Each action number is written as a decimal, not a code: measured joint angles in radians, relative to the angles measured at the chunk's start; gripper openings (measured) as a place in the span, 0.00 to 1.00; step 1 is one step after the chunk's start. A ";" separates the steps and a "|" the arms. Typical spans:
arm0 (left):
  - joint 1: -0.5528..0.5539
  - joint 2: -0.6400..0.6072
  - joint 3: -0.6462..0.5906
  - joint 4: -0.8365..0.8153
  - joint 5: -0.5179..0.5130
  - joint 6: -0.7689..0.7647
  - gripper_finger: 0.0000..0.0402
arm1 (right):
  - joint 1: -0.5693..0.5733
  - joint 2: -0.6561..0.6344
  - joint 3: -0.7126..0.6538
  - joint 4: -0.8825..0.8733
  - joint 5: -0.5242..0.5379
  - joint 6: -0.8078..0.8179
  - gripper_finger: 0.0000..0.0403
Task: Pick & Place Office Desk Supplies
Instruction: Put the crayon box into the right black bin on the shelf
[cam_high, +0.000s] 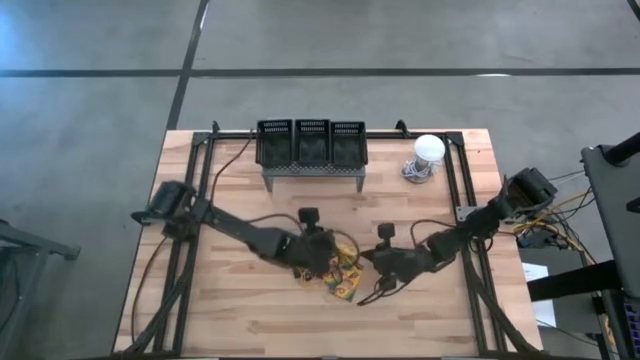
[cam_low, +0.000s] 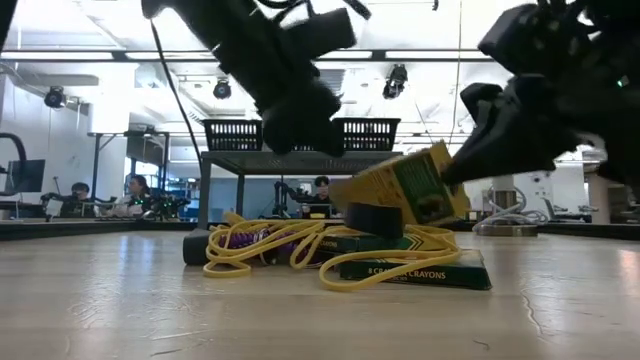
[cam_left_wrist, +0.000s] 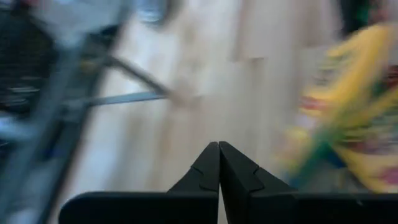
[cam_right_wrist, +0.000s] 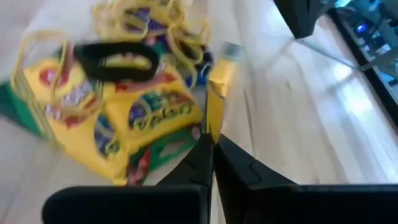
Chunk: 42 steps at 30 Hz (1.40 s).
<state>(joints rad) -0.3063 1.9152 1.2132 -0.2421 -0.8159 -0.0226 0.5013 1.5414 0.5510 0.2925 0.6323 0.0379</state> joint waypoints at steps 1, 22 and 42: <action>-0.010 0.000 -0.015 0.001 -0.045 -0.004 0.01 | -0.008 -0.016 -0.002 0.002 0.001 0.006 0.02; 0.085 -0.054 -0.437 1.040 0.532 0.207 0.33 | -0.140 -0.361 -0.005 -0.259 -0.115 0.277 0.02; 0.136 0.111 -0.234 0.823 0.592 0.100 0.49 | -0.141 -0.182 -0.006 -0.050 -0.117 0.168 0.02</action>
<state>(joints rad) -0.1703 2.0262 0.9788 0.5804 -0.2237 0.0772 0.3599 1.3595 0.5453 0.2426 0.5148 0.2054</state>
